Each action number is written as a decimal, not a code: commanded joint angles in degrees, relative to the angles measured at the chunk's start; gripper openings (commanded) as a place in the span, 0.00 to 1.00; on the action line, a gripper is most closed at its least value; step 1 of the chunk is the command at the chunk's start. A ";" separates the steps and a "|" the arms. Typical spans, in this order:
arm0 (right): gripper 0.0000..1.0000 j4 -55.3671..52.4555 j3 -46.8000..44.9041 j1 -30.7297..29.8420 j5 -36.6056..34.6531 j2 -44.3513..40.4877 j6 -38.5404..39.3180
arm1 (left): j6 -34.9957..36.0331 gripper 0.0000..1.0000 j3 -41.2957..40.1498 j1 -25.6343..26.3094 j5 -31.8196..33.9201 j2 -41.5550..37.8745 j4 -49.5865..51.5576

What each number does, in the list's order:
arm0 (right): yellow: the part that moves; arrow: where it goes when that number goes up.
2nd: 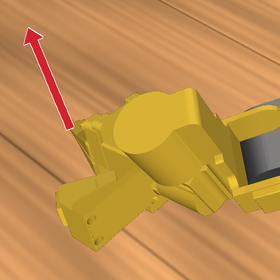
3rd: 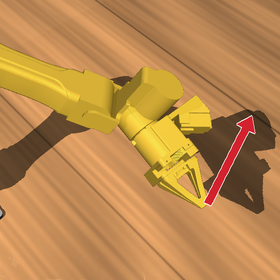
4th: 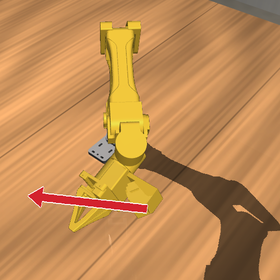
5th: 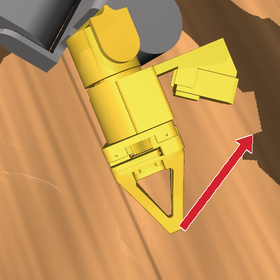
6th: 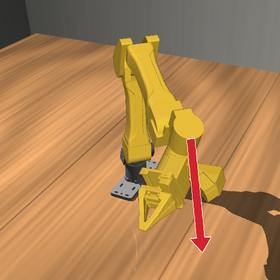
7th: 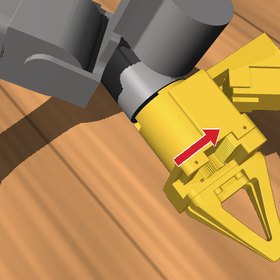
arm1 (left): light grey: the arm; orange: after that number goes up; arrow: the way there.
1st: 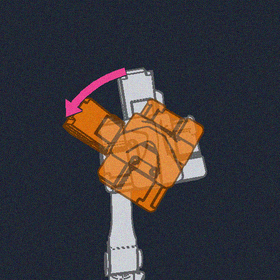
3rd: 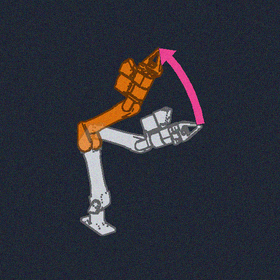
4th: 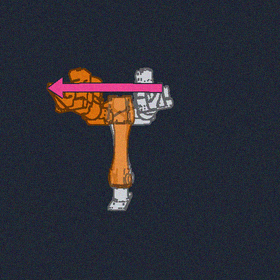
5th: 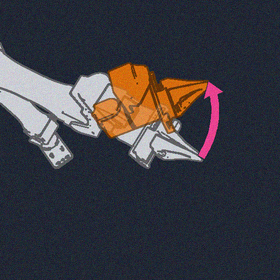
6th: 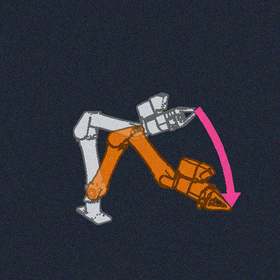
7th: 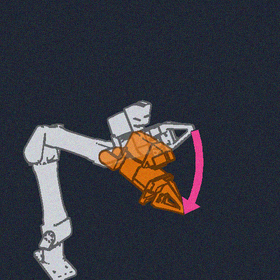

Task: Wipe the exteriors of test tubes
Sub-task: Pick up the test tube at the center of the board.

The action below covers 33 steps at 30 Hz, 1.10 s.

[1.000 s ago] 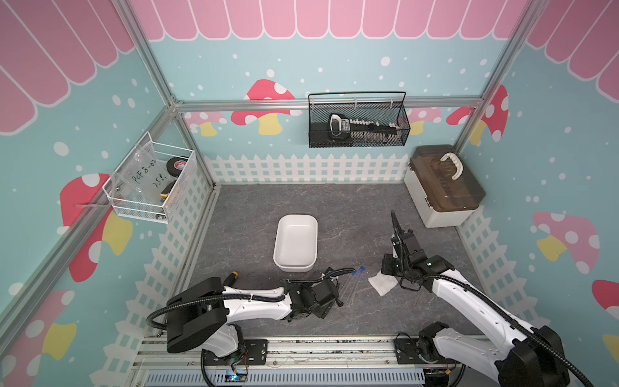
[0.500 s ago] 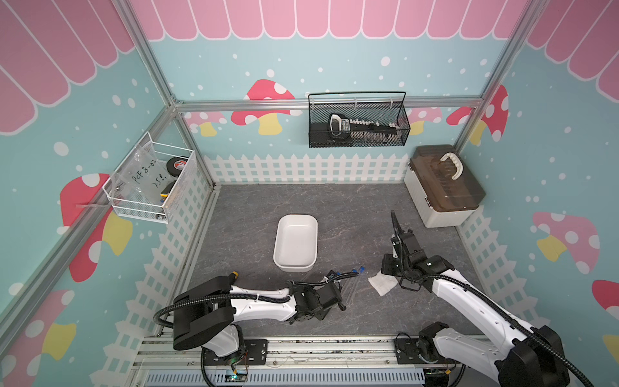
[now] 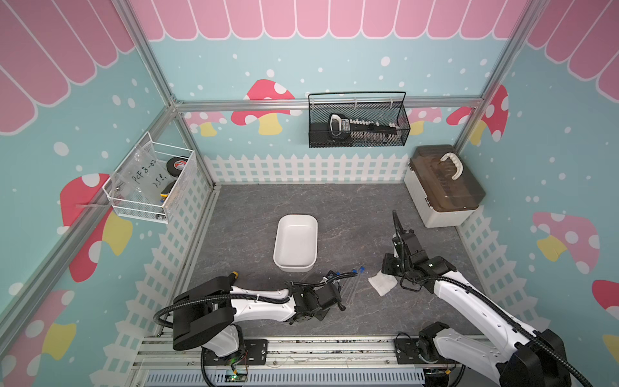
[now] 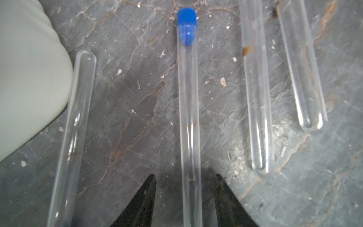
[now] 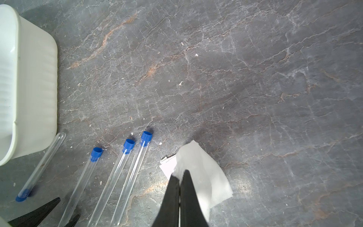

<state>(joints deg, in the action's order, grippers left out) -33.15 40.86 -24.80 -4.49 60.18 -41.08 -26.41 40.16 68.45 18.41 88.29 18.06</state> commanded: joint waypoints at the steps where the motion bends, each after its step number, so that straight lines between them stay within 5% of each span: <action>1: 0.00 -1.35 -1.13 0.01 -0.78 -0.99 -1.63 | 0.20 0.45 -1.33 0.42 -1.92 2.17 2.29; 18: 0.00 -1.70 -1.16 0.01 -1.21 -0.94 -1.81 | -2.41 0.28 -2.06 0.38 -0.45 0.75 2.15; 33: 0.00 -1.71 -1.74 0.01 -1.22 -1.54 -1.81 | -2.94 0.24 -1.58 0.40 1.06 -0.96 1.12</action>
<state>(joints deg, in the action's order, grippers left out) -33.65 39.70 -24.80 -5.08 59.61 -41.89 -28.12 39.13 68.77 18.85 87.42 17.87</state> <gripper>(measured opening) 0.048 0.245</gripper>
